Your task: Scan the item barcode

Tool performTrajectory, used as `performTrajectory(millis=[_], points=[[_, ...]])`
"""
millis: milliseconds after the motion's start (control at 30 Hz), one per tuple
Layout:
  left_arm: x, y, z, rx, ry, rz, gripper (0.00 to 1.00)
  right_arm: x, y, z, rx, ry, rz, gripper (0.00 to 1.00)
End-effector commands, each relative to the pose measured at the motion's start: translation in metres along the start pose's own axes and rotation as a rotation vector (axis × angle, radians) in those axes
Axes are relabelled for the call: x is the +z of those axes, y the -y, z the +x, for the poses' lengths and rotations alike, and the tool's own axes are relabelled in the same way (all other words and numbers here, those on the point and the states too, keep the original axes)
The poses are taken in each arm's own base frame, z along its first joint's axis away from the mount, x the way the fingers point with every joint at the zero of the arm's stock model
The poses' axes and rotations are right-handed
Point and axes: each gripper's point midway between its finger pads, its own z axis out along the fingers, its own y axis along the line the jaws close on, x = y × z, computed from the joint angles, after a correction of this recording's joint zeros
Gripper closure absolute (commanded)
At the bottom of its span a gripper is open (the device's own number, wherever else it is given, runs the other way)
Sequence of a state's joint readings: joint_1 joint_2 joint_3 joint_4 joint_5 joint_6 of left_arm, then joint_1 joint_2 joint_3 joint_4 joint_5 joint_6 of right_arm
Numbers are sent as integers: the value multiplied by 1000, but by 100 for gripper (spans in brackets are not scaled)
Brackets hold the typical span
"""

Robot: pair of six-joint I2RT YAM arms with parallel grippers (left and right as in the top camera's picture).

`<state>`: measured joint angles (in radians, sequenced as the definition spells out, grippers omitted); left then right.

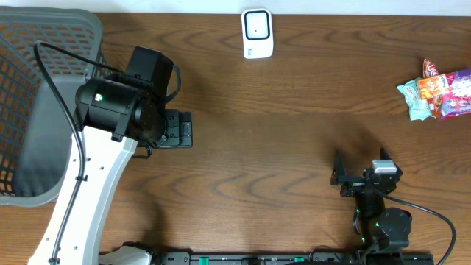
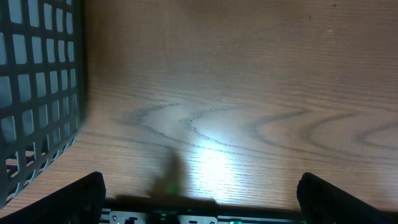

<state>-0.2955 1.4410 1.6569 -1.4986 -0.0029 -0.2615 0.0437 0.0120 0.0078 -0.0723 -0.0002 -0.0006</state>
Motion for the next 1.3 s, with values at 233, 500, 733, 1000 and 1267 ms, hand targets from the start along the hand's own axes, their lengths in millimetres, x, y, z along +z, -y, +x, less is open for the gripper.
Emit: performTrajectory(millis=[233,500,733,1000,1267], points=[[0,-4,-1,-1,4,-19,2,0,-3,1,14,1,-12,1],[-5,-6,-4,-71,124,13,2,0,-3,1,14,1,-12,1],[32,-12,20,-37,227,44,2,0,-3,1,14,1,-12,1],[84,-10,27,-3,499,133,2,0,-3,1,14,1,-12,1],[90,-9,27,-4,851,231,2,0,-3,1,14,1,-12,1]])
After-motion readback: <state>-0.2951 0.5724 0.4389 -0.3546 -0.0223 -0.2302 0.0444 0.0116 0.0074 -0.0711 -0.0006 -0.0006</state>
